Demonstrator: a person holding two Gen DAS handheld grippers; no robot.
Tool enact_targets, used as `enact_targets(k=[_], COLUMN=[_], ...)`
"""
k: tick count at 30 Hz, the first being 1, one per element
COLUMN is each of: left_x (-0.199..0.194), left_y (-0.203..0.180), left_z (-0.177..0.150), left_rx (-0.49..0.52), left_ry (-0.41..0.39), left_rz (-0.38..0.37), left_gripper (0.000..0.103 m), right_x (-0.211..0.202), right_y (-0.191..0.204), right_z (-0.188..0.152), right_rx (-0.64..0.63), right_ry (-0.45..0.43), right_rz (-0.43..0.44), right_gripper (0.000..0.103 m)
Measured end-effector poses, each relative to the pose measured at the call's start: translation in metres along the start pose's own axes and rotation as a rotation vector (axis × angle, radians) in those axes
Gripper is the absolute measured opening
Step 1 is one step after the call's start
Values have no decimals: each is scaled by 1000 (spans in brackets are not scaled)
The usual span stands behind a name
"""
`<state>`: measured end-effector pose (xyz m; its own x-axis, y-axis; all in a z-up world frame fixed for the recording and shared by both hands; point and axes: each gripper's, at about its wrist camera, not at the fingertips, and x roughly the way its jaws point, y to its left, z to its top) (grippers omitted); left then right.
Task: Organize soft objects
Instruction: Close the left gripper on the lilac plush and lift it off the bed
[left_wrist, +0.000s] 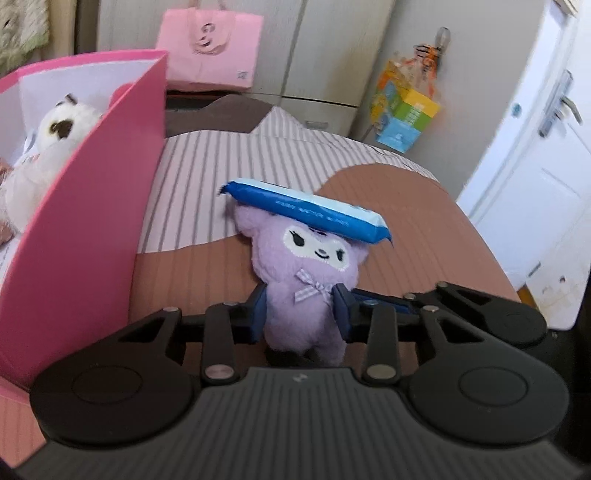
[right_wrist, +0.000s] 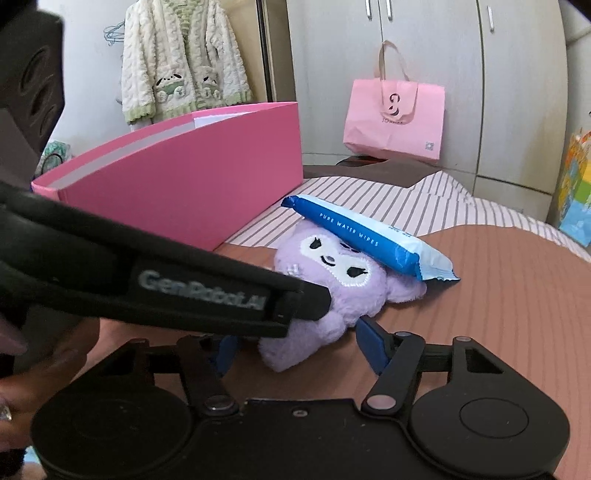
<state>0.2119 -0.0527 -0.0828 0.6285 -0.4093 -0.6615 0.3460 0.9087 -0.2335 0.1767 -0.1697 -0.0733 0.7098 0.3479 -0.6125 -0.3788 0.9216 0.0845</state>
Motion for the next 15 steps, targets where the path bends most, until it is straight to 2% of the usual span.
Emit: enact_targets(k=[1, 2, 5, 15], left_x=[0, -1, -4, -21], left_y=[0, 0, 0, -3], left_z=[-1, -2, -4, -18], left_rx=[-5, -6, -1, 0], left_ry=[0, 0, -7, -18], left_rz=[-7, -6, 1, -10], left_gripper=[34, 33, 33, 34], right_x=[-1, -3, -5, -23], right_y=[2, 4, 11, 18], right_z=[-1, -2, -7, -14], right_rx=[-10, -20, -49, -33], right_ry=[-3, -8, -30, -41], right_rz=[-2, 0, -22, -7], right_gripper=[59, 57, 55, 51])
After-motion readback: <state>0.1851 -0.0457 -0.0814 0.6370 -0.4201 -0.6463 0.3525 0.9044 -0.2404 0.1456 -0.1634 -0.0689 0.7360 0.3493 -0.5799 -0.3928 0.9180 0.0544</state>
